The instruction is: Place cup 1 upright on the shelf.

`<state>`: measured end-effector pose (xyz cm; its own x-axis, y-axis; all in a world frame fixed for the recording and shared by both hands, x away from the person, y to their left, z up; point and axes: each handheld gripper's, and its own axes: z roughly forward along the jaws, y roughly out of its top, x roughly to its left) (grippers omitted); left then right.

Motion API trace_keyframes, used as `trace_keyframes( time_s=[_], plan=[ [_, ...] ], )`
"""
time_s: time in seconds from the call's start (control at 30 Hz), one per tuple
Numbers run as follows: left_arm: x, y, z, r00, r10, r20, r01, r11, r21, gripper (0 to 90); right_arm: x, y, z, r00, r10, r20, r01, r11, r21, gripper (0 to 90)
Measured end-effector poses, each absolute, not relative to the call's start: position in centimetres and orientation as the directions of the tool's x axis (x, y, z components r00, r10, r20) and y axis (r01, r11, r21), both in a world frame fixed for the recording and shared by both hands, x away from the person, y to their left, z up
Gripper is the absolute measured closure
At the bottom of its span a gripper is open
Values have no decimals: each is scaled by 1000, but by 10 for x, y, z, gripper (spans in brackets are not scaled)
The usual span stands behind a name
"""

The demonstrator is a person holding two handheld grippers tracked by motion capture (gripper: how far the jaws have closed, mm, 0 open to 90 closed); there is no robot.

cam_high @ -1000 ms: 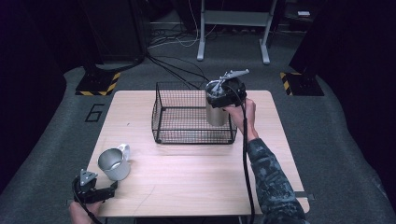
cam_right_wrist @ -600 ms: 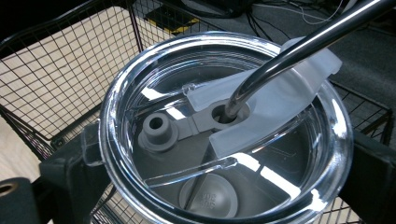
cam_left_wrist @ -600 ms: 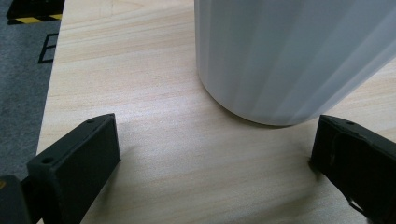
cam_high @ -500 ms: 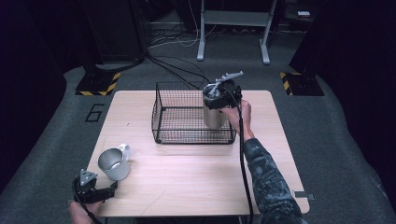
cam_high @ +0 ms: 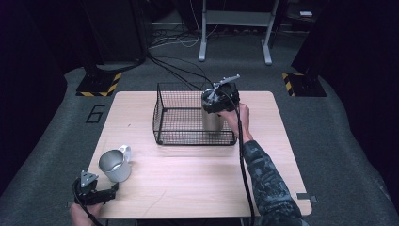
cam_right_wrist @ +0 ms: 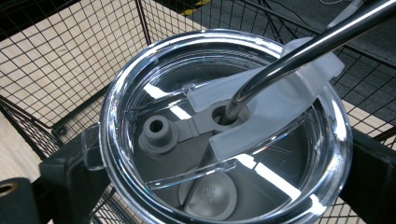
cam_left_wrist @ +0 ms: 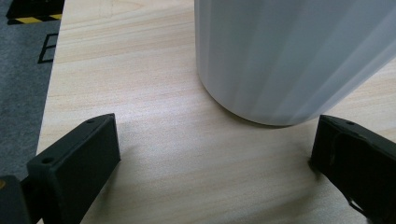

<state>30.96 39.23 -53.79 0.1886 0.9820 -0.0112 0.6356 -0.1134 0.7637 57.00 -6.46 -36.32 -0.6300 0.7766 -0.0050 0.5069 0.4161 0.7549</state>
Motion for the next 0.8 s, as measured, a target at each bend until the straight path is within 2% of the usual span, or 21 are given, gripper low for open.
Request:
trace_keyframes(
  time_s=[0.8],
  plan=[
    [310,392,-538,189,982,-10,635,-114,764,10,571,-59,-381,-640,768,27,548,432,716,32]
  ],
)
